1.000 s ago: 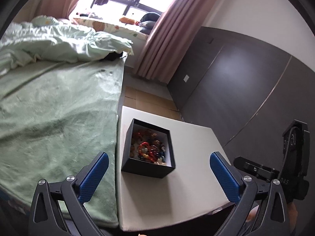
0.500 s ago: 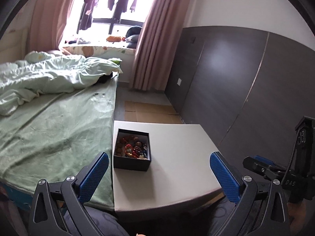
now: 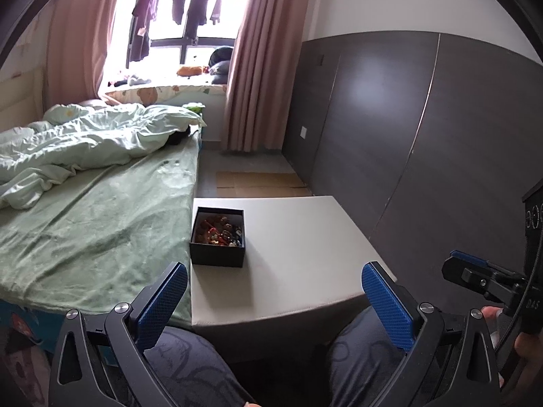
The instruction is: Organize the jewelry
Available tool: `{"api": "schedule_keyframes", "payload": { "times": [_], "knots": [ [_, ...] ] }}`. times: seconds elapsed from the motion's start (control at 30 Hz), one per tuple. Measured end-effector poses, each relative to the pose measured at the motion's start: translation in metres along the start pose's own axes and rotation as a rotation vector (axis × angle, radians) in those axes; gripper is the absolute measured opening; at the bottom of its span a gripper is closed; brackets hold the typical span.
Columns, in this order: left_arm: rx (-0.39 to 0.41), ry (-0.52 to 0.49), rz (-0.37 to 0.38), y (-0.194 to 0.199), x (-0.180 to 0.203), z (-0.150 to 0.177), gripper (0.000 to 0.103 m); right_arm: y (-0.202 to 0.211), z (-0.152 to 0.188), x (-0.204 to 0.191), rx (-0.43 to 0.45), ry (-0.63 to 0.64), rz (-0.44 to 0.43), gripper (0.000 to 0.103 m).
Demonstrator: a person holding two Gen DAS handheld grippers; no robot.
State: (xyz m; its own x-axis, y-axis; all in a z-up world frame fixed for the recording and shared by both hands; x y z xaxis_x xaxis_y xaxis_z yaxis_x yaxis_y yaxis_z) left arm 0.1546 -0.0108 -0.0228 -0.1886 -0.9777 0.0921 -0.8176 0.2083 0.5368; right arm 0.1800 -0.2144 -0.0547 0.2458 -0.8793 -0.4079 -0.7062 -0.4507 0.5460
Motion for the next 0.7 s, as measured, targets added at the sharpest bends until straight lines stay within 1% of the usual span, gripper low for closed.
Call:
{"api": "schedule_keyframes", "payload": {
  "times": [0.1,0.2,0.4,0.6,0.7],
  "knots": [
    [0.026,-0.008,-0.007,0.010,0.005,0.001,0.103,0.012,0.005,-0.003,0.008,0.027,0.014,0.103],
    [0.014,-0.026,-0.018,0.014,0.010,0.002,0.103,0.022,0.007,-0.005,0.022,0.028,0.002,0.103],
    [0.011,-0.039,-0.034,0.021,0.015,0.004,0.103,0.035,0.009,-0.004,0.046,0.026,0.016,0.103],
    [0.012,-0.023,-0.036,0.028,0.016,0.008,0.103,0.043,0.009,-0.008,0.066,0.029,0.021,0.103],
    [0.012,-0.017,-0.036,0.029,0.013,0.010,0.103,0.040,0.012,-0.010,0.058,0.034,0.022,0.103]
  ]
}}
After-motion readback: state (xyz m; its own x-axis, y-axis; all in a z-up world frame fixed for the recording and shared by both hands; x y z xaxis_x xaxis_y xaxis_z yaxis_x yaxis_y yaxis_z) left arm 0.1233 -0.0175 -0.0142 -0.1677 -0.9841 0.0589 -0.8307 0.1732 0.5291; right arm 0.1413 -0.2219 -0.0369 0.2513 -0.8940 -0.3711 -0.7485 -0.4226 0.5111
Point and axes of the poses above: each gripper's, at about its wrist camera, not at the fingertips, and y roughly against the way its jaws point, x to its right, z to its underside, the point moved 8 cm from there along -y, roughly the way its jaws point, and after that the axes turned 5 degrees about -y, right-handed, at the moved point
